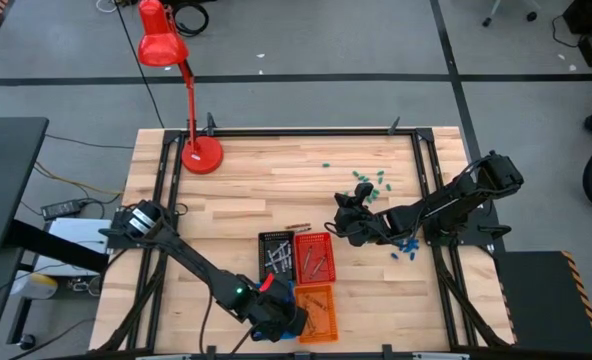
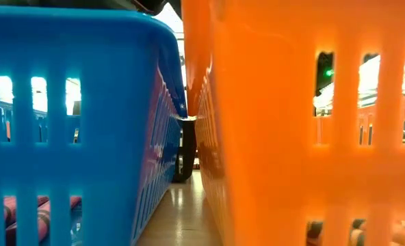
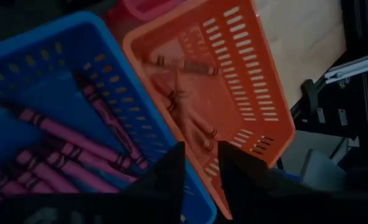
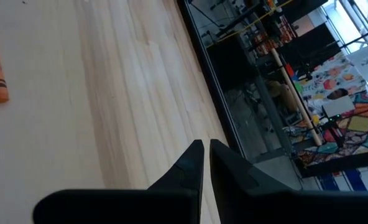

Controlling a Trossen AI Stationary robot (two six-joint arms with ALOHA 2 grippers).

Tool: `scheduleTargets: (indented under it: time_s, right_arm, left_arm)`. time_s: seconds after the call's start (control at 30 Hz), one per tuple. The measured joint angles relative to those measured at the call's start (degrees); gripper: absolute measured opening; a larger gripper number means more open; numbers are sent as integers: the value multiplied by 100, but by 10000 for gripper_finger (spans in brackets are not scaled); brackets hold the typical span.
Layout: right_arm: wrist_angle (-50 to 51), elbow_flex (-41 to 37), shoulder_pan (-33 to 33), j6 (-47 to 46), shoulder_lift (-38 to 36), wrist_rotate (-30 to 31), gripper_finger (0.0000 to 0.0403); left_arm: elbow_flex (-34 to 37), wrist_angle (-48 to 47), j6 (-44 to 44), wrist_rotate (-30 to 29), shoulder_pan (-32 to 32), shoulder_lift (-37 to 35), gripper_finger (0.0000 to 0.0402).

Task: Sort crayons
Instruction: Put the orange crayon into the orange basket

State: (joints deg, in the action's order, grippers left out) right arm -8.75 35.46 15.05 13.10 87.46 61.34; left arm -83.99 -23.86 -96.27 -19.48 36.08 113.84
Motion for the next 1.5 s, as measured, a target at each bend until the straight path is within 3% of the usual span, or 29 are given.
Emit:
scheduleTargets:
  time_s: [0.27, 1.0, 1.3, 1.5]
  right_arm:
    - [-7, 0, 0, 10, 0, 2, 34]
    - [345, -2, 111, 246, -9, 192, 34]
    - [410, -2, 111, 211, -11, 161, 34]
    - [415, -2, 111, 160, -11, 103, 34]
  left_arm:
    - [-2, 552, 1598, -29, -416, -144, 143]
    - [0, -1430, 5159, 486, -2407, -505, 144]
    - [0, -1454, 6856, 1765, -3525, -509, 143]
    - [0, -1627, 8259, 2229, -3962, -466, 143]
